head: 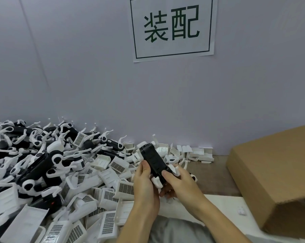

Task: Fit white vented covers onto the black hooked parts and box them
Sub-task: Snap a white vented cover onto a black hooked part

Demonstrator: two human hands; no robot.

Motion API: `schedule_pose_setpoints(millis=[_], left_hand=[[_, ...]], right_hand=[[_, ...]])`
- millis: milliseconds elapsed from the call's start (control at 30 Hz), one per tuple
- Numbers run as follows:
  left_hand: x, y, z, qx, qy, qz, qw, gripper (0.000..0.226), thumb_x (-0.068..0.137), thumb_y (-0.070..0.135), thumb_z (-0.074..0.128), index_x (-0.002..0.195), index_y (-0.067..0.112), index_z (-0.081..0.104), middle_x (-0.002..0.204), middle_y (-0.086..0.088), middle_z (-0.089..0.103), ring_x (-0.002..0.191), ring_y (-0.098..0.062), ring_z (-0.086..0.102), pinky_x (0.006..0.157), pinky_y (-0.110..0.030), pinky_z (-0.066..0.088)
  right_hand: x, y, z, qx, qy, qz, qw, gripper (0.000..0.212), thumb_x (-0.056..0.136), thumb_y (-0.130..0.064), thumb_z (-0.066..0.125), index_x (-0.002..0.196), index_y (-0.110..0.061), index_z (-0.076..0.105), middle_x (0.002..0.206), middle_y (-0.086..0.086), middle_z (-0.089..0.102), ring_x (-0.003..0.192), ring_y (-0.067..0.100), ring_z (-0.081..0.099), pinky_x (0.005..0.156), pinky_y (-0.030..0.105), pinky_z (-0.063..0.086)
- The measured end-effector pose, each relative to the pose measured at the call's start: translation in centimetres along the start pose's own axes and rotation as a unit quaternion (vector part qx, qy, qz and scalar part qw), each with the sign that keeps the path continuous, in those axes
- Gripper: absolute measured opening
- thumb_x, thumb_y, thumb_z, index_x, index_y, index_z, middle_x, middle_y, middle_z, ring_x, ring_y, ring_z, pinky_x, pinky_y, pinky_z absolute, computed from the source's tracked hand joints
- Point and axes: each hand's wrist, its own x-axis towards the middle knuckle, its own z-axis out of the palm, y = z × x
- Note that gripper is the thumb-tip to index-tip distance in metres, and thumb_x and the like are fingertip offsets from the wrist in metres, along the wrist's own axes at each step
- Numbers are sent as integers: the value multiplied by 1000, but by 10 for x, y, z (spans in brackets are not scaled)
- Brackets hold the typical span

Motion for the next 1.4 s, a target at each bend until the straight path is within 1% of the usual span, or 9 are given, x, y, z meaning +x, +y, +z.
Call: schedule_pose_setpoints(millis=[300, 433, 633, 733, 833, 933, 1100, 1233, 1400], left_hand=[[2, -5, -1, 16, 9, 18, 1000, 38, 106, 36, 42, 112, 6, 65, 91, -19, 66, 67, -31, 59, 45, -31, 40], [3, -6, -1, 30, 9, 23, 999, 35, 106, 33, 42, 107, 5, 64, 88, -19, 64, 65, -30, 57, 44, -30, 38], [1, -8, 0, 65, -1, 46, 997, 32, 107, 29, 42, 104, 6, 64, 90, -18, 67, 82, -32, 62, 62, -38, 47], [2, -8, 0, 60, 2, 47, 997, 32, 107, 29, 43, 104, 7, 65, 89, -16, 69, 84, -32, 64, 67, -40, 49], [2, -9, -1, 54, 0, 40, 998, 32, 106, 31, 43, 105, 9, 66, 88, -17, 70, 76, -33, 64, 57, -37, 49], [3, -9, -1, 54, 1, 39, 998, 32, 106, 32, 44, 104, 9, 65, 85, -16, 69, 69, -31, 62, 49, -34, 46], [3, -9, -1, 41, 5, 39, 998, 30, 106, 29, 45, 109, 7, 65, 87, -14, 71, 75, -28, 66, 57, -36, 51], [2, -8, -1, 28, 12, 34, 999, 32, 106, 29, 44, 110, 3, 62, 91, -20, 65, 82, -35, 58, 57, -36, 45], [2, -8, 0, 17, 16, 37, 999, 31, 107, 27, 43, 112, 3, 62, 90, -18, 66, 79, -30, 63, 64, -37, 53]], right_hand=[[0, 3, -3, 38, -15, -3, 999, 14, 98, -3, 49, 97, -11, 60, 72, 7, 68, 61, 22, 58, 60, 32, 48], [0, 4, -4, 17, -23, -9, 1000, 19, 97, -3, 50, 108, -12, 63, 78, 8, 69, 64, 23, 61, 62, 32, 50], [0, 7, -6, -19, -3, -16, 1000, 24, 97, -5, 48, 103, -22, 65, 71, 4, 68, 60, 20, 62, 54, 26, 49], [0, 7, -7, -21, -7, -20, 1000, 18, 97, -9, 53, 100, -21, 65, 72, 6, 69, 60, 19, 62, 53, 24, 48], [1, 9, -8, -10, -1, -10, 1000, 11, 98, -17, 57, 104, -19, 65, 74, 5, 69, 63, 19, 63, 61, 32, 49], [2, 9, -8, 0, 3, -1, 1000, 13, 98, -14, 55, 107, -17, 65, 72, 2, 68, 61, 16, 60, 63, 33, 49], [2, 6, -8, 42, -5, 25, 999, 13, 96, -6, 51, 97, -12, 63, 68, 5, 64, 57, 17, 56, 60, 33, 46], [-2, 5, -8, 21, -17, 21, 999, 17, 96, -6, 49, 97, -16, 63, 70, 4, 66, 58, 18, 58, 57, 27, 47], [-2, 5, -9, -23, -13, 10, 1000, 20, 97, -9, 49, 103, -19, 65, 77, 9, 69, 62, 20, 60, 66, 36, 48]])
